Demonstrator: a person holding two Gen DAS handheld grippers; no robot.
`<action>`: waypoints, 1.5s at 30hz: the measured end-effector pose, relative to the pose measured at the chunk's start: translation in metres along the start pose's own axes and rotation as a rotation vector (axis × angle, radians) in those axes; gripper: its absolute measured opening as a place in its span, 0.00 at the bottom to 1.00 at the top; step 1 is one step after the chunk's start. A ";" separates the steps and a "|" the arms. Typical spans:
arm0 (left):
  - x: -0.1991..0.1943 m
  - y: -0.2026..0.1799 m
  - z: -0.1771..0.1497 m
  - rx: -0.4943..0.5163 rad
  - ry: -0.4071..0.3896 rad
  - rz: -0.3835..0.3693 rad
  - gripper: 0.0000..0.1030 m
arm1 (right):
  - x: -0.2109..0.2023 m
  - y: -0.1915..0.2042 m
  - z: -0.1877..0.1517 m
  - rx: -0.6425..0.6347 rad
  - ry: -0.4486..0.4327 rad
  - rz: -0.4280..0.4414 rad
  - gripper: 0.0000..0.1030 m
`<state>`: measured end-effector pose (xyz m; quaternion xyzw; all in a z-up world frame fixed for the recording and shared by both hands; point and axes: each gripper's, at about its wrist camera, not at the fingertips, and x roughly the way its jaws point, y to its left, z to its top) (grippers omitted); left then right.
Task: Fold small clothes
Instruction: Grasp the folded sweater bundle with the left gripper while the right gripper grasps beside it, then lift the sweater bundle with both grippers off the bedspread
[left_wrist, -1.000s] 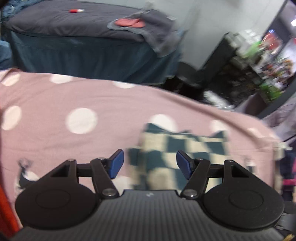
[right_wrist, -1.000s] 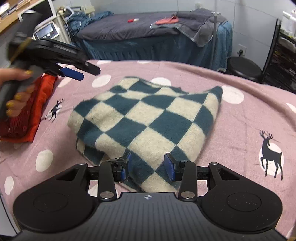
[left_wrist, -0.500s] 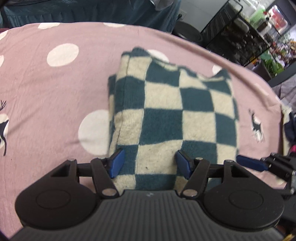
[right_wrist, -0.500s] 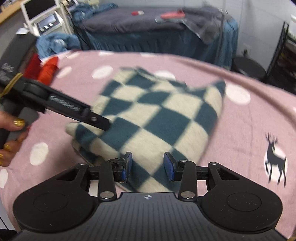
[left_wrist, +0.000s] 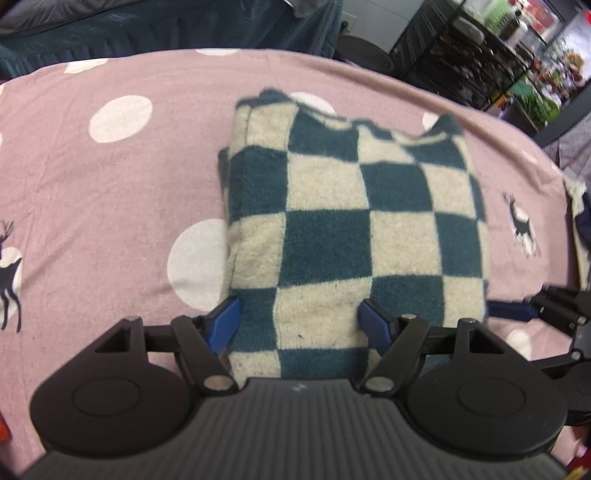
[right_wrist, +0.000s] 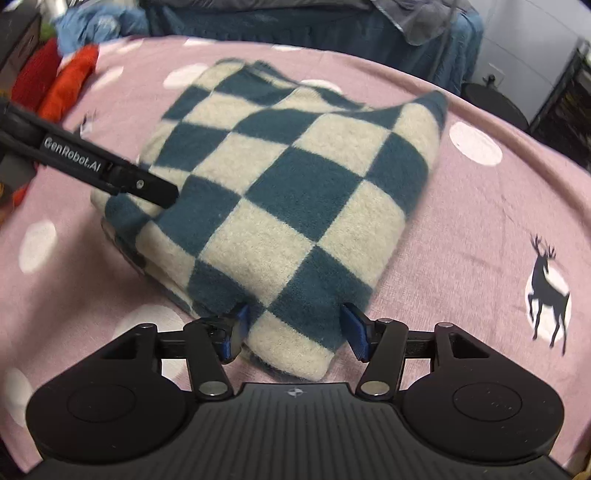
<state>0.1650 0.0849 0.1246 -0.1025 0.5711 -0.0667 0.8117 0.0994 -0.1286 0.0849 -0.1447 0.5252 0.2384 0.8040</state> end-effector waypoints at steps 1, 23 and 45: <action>-0.009 -0.001 0.000 -0.017 -0.016 -0.004 0.74 | -0.004 -0.004 0.000 0.030 -0.007 0.016 0.90; 0.005 0.055 -0.110 -0.859 -0.091 -0.362 0.95 | -0.033 -0.095 -0.050 0.821 -0.089 0.391 1.00; 0.058 0.045 -0.066 -1.005 -0.209 -0.378 1.00 | 0.010 -0.117 -0.024 0.932 -0.092 0.489 1.00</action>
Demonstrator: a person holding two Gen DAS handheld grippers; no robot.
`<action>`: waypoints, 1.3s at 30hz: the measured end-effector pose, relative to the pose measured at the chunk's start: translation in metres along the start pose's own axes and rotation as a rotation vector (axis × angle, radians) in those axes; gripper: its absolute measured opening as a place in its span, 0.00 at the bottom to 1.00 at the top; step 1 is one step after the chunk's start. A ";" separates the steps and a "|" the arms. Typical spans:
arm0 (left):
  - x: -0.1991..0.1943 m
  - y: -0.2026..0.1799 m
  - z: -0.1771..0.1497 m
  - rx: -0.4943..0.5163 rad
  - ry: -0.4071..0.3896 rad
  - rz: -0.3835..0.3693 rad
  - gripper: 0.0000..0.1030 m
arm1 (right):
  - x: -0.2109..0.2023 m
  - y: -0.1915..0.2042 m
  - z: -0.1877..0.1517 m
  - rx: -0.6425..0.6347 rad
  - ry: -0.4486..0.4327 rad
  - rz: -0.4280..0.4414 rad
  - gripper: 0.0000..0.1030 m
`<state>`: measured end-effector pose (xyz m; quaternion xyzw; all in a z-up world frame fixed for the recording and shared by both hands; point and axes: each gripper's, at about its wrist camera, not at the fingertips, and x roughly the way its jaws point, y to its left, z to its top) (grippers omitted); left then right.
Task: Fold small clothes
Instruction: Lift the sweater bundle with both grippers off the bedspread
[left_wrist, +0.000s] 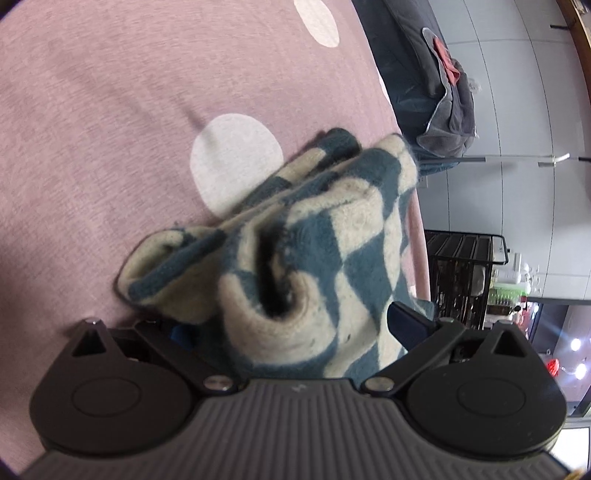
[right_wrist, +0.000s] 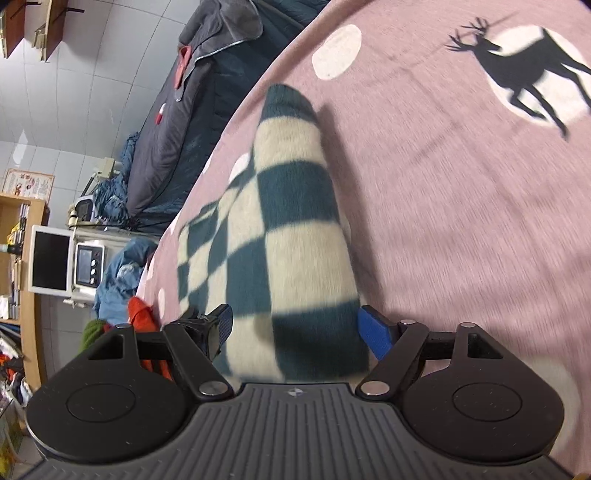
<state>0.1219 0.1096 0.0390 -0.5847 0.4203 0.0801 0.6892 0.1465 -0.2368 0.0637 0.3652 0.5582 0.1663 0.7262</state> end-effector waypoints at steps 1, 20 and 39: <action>0.000 0.000 0.001 0.005 0.004 0.005 1.00 | 0.004 0.000 0.004 0.003 -0.003 -0.006 1.00; 0.016 -0.037 0.000 0.131 0.037 0.136 0.93 | 0.046 0.015 0.018 -0.073 0.009 -0.033 1.00; -0.036 -0.073 -0.022 0.397 -0.111 0.069 0.39 | 0.011 0.074 -0.010 -0.253 -0.083 -0.082 0.61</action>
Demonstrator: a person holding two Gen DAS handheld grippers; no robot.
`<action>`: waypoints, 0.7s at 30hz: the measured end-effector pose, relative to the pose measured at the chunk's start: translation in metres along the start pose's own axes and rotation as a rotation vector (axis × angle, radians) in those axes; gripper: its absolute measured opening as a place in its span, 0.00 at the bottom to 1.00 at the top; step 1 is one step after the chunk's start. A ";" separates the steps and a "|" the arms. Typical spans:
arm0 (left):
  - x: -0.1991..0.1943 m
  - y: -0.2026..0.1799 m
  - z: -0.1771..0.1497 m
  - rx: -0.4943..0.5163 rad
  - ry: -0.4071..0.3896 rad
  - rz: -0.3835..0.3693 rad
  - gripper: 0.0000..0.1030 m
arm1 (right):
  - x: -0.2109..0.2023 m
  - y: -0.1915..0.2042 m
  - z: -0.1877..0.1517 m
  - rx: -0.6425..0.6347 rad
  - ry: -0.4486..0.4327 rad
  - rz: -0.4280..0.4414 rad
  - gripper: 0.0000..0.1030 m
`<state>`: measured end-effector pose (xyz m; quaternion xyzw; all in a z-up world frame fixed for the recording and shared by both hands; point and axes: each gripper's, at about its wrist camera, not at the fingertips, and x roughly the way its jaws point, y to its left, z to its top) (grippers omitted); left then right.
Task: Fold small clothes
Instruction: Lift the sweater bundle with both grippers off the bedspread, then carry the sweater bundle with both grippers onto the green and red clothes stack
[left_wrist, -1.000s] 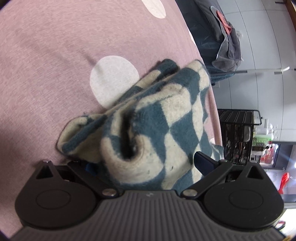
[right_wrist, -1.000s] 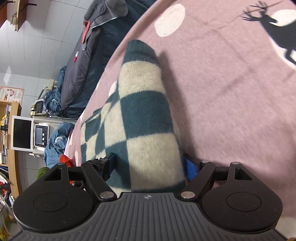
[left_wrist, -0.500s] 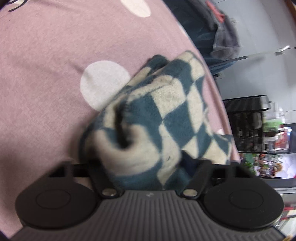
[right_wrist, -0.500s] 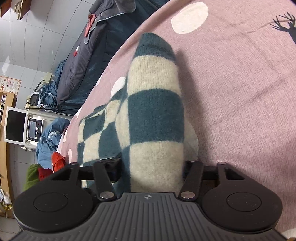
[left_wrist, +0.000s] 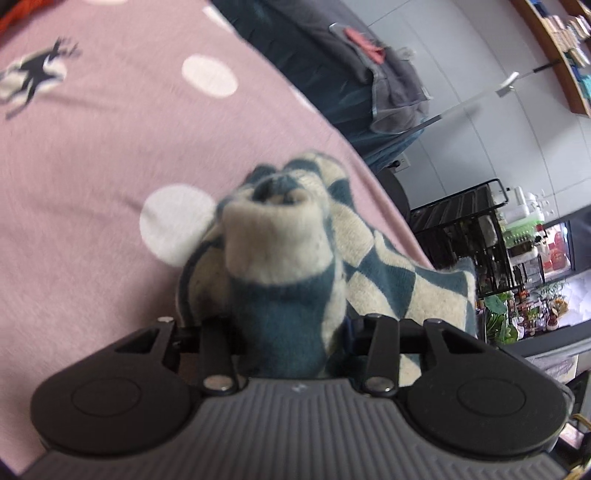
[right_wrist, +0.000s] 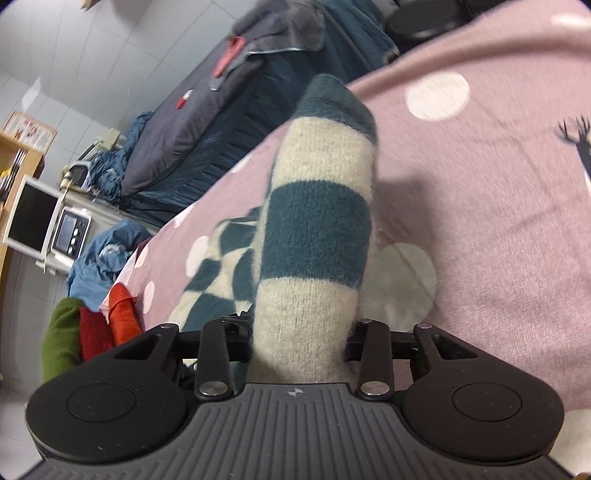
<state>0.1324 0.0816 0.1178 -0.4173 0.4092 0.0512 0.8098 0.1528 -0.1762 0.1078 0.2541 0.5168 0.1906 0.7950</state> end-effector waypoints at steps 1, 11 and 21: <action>-0.008 -0.002 0.001 0.015 -0.009 -0.005 0.39 | -0.004 0.006 -0.001 -0.017 -0.010 -0.001 0.61; -0.087 -0.023 0.022 0.118 -0.120 -0.038 0.39 | -0.031 0.059 -0.009 -0.104 -0.095 0.053 0.61; -0.246 0.011 0.102 0.105 -0.419 -0.030 0.40 | -0.009 0.190 -0.006 -0.264 -0.082 0.333 0.61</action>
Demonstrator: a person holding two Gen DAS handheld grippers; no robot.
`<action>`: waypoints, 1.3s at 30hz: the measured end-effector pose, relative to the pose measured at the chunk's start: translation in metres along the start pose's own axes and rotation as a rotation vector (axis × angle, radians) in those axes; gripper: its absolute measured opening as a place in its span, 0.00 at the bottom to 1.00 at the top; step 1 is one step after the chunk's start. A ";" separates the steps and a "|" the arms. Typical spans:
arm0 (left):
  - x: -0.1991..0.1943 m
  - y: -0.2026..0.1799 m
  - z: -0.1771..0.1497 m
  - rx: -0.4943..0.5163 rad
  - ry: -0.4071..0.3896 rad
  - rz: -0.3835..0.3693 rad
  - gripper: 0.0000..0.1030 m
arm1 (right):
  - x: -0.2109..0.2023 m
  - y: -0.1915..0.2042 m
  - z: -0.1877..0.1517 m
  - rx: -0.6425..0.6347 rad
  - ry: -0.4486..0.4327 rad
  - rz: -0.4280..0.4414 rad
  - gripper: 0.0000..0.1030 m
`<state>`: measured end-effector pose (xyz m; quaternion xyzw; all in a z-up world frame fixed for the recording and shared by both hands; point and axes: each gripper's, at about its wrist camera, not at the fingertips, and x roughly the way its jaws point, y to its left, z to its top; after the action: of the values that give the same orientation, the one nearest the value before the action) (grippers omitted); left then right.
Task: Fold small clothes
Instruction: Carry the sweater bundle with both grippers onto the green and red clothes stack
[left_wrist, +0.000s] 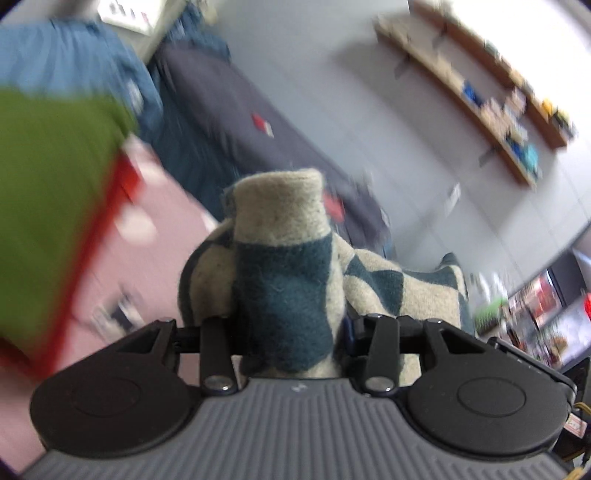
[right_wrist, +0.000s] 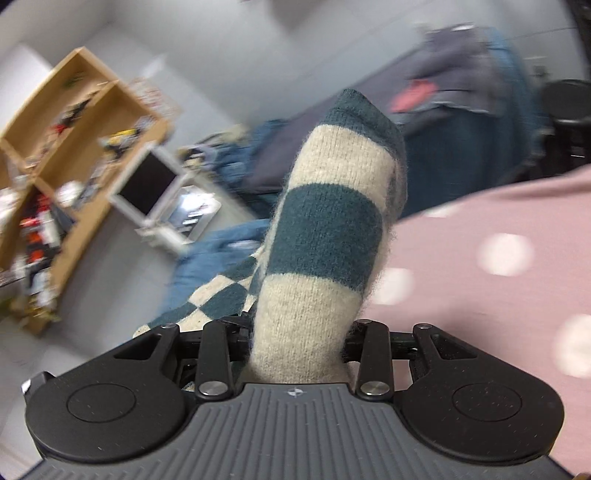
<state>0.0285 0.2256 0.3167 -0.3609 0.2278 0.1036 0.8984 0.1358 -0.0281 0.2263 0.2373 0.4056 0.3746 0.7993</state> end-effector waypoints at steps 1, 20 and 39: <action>-0.015 0.008 0.015 -0.003 -0.036 0.011 0.40 | 0.012 0.014 0.003 -0.016 0.007 0.040 0.61; -0.143 0.210 0.090 -0.389 -0.248 0.254 0.49 | 0.205 0.157 -0.065 -0.045 0.427 0.288 0.61; -0.168 0.244 0.069 -0.528 -0.203 0.407 0.93 | 0.198 0.143 -0.058 -0.030 0.357 0.205 1.00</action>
<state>-0.1811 0.4452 0.2954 -0.5159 0.1700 0.3714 0.7530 0.1074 0.2198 0.1983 0.1952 0.5089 0.4963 0.6757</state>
